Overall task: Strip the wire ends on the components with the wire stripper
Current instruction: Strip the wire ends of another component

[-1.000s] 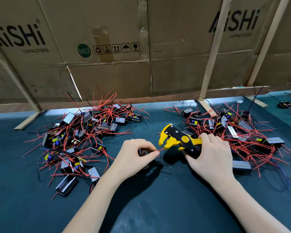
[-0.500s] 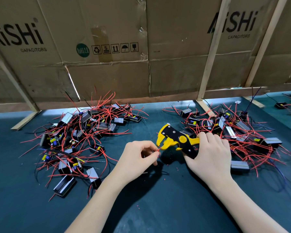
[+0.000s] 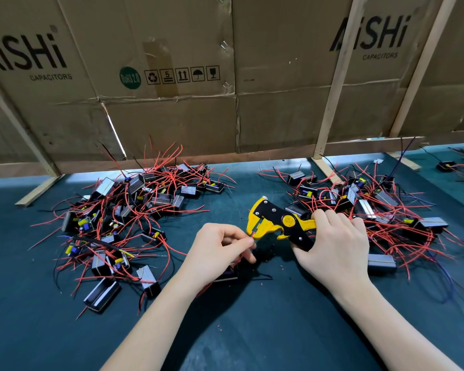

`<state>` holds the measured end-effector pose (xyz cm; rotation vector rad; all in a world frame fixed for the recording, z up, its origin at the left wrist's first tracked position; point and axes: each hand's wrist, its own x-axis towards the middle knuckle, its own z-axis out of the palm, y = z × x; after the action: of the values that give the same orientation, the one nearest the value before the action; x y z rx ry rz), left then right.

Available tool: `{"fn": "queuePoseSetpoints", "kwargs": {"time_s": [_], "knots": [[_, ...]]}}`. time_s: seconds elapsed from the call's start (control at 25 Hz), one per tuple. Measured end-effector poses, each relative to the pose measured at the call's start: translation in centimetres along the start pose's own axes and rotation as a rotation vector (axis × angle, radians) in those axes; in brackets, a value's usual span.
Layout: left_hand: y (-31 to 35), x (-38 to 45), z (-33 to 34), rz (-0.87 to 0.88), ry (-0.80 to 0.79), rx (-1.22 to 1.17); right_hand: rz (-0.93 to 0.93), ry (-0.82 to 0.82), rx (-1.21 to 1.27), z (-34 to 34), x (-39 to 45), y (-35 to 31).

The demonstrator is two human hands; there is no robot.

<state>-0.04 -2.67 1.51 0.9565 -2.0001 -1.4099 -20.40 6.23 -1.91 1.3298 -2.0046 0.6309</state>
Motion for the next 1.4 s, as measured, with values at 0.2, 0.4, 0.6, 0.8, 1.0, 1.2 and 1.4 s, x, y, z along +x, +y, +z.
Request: {"fn": "queuePoseSetpoints", "kwargs": {"time_s": [0.2,0.4,0.6,0.8,1.0,1.2,1.4], "knots": [[0.0,0.1,0.2,-0.050,-0.014,-0.049,0.000,-0.022,-0.010,-0.2,-0.1,-0.3],[0.4,-0.1,0.2,-0.069,-0.019,-0.077,-0.003,-0.022,0.005,-0.1,-0.1,-0.4],[0.5,-0.1,0.1,-0.118,-0.035,-0.137,-0.018,-0.013,0.004,0.2,-0.2,-0.2],[0.4,0.0,-0.5,-0.154,-0.087,-0.120,-0.027,-0.011,0.028,0.3,-0.3,-0.3],[0.1,0.2,-1.0,-0.153,-0.144,-0.134,-0.036,-0.035,0.015,0.4,-0.3,-0.4],[-0.2,0.2,-1.3,-0.140,-0.191,-0.139,-0.039,-0.044,0.021,0.3,-0.4,-0.2],[-0.4,0.3,-1.4,-0.117,-0.193,-0.136,-0.039,-0.057,0.042,0.3,-0.3,-0.2]]}}
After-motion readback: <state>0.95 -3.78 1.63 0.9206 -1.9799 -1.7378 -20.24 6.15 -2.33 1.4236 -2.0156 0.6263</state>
